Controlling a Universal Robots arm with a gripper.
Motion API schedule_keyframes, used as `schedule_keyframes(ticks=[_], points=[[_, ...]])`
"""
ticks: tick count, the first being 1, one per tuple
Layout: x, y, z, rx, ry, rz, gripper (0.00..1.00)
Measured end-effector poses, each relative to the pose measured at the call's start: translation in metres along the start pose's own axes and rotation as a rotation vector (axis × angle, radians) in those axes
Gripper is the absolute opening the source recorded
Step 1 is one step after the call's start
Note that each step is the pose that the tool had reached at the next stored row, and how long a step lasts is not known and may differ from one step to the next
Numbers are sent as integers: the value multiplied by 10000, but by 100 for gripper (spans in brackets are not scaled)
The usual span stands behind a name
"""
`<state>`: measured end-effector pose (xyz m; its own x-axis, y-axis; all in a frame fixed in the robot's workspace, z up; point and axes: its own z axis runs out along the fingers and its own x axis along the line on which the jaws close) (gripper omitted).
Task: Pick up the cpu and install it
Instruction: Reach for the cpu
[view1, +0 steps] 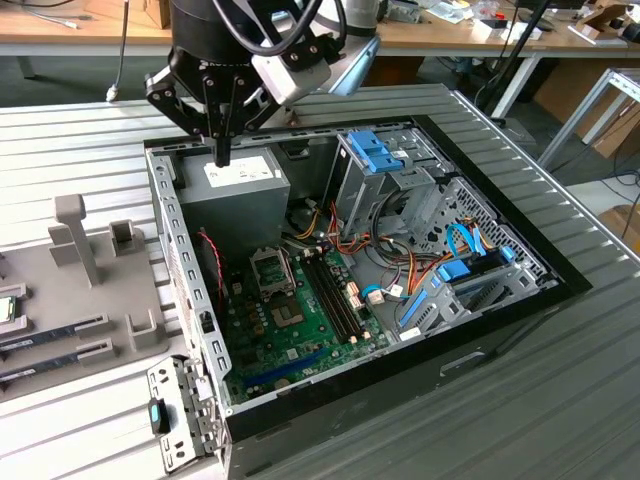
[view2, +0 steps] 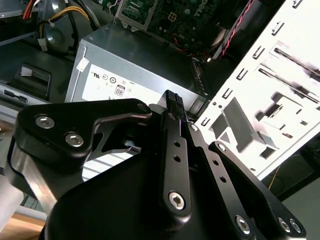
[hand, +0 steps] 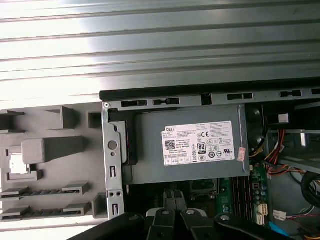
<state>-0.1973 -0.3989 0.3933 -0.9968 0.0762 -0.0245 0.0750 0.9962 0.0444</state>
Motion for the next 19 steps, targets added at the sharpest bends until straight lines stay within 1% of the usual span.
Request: schedule_keyframes(ticks=[8,10,19], points=[[16,-1,0,1,0,1,11],[29,-2,0,2,0,1,11],[42,-3,0,2,0,0,11]])
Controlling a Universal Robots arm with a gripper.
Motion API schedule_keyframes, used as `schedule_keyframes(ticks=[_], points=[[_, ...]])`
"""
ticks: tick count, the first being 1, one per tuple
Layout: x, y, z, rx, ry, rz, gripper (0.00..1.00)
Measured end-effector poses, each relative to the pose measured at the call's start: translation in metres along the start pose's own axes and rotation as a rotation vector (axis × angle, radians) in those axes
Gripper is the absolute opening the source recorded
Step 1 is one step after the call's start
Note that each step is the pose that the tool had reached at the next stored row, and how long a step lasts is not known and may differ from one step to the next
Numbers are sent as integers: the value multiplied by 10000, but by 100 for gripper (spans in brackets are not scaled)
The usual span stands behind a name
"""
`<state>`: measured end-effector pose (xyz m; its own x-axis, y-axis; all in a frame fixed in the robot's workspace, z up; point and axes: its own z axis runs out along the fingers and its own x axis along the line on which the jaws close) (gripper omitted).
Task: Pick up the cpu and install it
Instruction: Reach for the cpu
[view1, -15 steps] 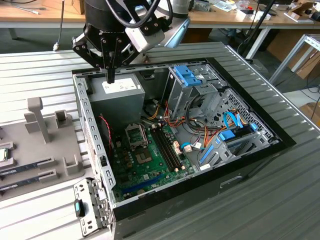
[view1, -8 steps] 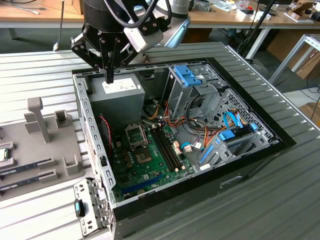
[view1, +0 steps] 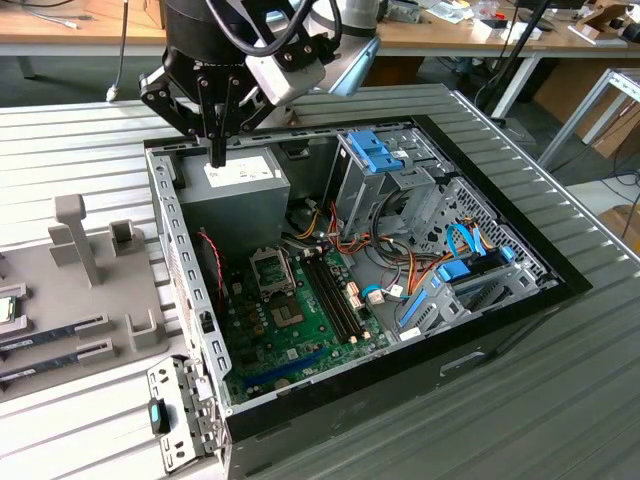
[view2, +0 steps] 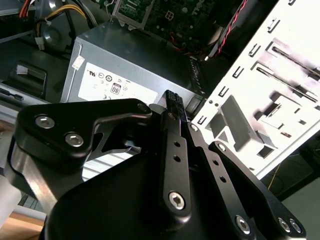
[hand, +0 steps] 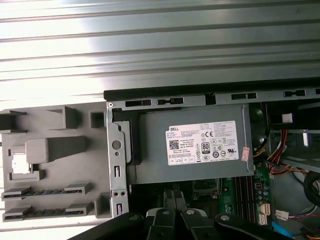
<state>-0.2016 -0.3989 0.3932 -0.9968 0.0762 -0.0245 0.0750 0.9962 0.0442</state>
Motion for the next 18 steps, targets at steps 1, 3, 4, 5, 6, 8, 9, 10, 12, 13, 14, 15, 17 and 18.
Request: schedule_keyframes(ticks=[1,3,4,5,6,8,9,10,12,13,14,15,17,18], points=[[1,0,0,0,0,1,11],[3,0,0,0,0,1,11],[5,0,0,0,0,1,11],[8,-1,0,1,1,1,11],[10,-1,0,1,1,1,11],[17,-1,0,1,1,1,11],[20,-2,0,1,0,1,11],[23,-2,0,1,0,1,11],[33,-2,0,1,0,1,11],[36,-3,0,1,0,1,11],[41,-3,0,0,0,1,11],[46,-4,0,0,0,1,11],[58,-4,0,0,0,1,11],[63,-5,0,0,0,1,11]])
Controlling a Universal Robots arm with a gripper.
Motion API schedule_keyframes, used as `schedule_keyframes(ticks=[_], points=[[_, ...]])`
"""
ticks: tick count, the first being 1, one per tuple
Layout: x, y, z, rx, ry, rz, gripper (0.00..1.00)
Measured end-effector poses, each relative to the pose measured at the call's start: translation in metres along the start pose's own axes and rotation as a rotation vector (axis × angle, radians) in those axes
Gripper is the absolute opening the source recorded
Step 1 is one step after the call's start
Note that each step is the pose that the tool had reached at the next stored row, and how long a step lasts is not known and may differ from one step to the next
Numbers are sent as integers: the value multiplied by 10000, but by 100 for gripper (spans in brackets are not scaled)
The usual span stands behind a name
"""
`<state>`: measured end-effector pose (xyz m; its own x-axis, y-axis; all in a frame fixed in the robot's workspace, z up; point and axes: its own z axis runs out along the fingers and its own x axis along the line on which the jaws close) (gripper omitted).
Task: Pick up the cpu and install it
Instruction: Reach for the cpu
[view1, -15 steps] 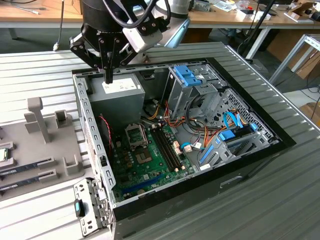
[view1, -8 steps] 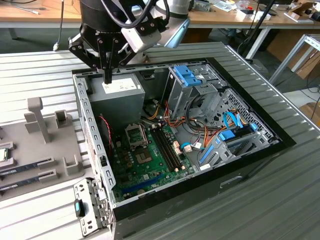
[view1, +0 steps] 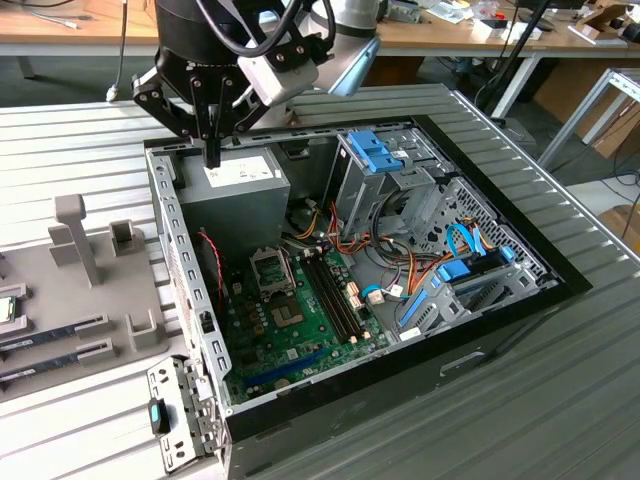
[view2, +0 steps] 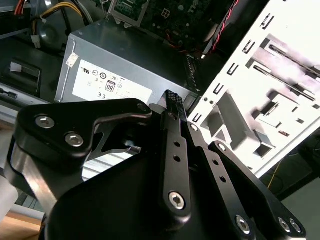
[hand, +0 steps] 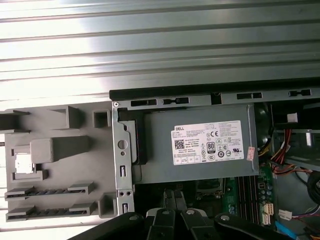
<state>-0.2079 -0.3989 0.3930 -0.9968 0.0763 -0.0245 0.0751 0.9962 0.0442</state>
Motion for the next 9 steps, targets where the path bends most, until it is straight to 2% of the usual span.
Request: schedule_keyframes(ticks=[9], points=[[43,-3,-1,0,0,0,11]])
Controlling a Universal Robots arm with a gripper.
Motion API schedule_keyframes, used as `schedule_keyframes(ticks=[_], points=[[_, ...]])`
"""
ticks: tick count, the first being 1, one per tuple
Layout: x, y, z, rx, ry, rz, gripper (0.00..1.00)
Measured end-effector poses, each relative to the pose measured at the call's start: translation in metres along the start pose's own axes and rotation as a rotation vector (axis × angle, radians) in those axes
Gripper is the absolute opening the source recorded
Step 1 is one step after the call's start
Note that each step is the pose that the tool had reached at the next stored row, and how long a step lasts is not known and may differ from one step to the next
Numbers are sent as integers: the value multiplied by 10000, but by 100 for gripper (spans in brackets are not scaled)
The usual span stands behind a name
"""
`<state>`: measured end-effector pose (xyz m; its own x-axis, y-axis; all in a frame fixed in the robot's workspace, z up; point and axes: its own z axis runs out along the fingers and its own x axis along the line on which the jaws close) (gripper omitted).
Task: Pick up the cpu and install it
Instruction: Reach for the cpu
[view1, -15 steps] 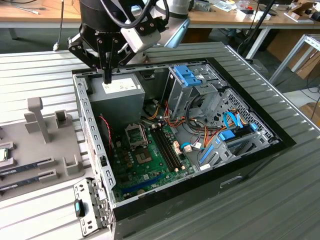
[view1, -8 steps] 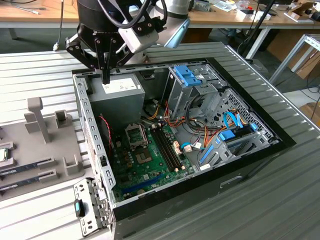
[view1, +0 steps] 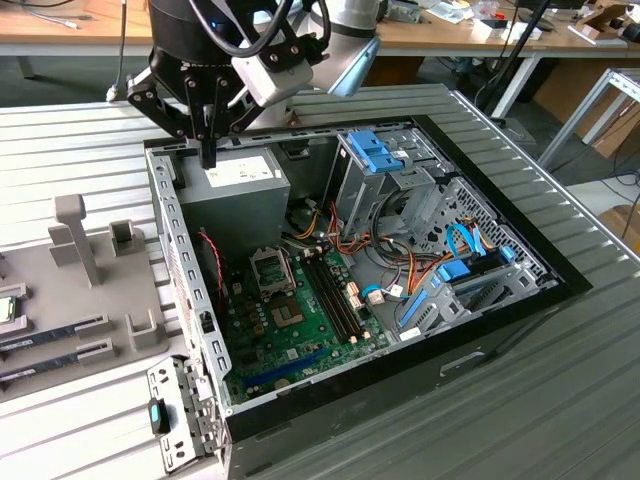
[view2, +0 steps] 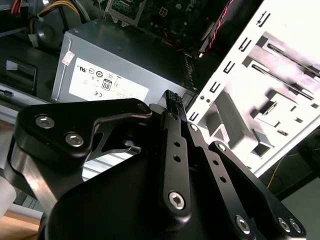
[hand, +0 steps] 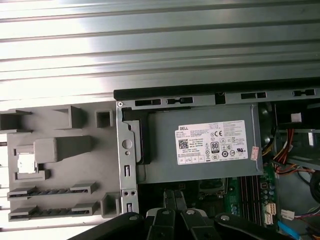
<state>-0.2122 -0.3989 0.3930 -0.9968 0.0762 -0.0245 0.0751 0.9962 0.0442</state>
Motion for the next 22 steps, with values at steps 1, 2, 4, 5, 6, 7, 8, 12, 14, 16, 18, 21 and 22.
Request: schedule_keyframes(ticks=[1,2,4,5,6,7,8,12,14,16,18,21,22], points=[[4,0,0,0,0,0,11],[12,-1,0,0,0,0,11],[29,-2,-1,1,1,0,11],[36,-3,-1,0,0,0,11],[40,-3,-1,-1,0,0,11],[44,-3,-1,0,0,0,11],[50,-4,-1,0,0,0,11],[68,-5,-2,0,0,0,11],[77,-6,-2,0,0,0,11],[91,-7,-2,-1,0,0,11],[124,-9,-3,0,0,0,11],[157,-12,-4,0,0,0,11],[165,-13,-4,1,1,0,11]])
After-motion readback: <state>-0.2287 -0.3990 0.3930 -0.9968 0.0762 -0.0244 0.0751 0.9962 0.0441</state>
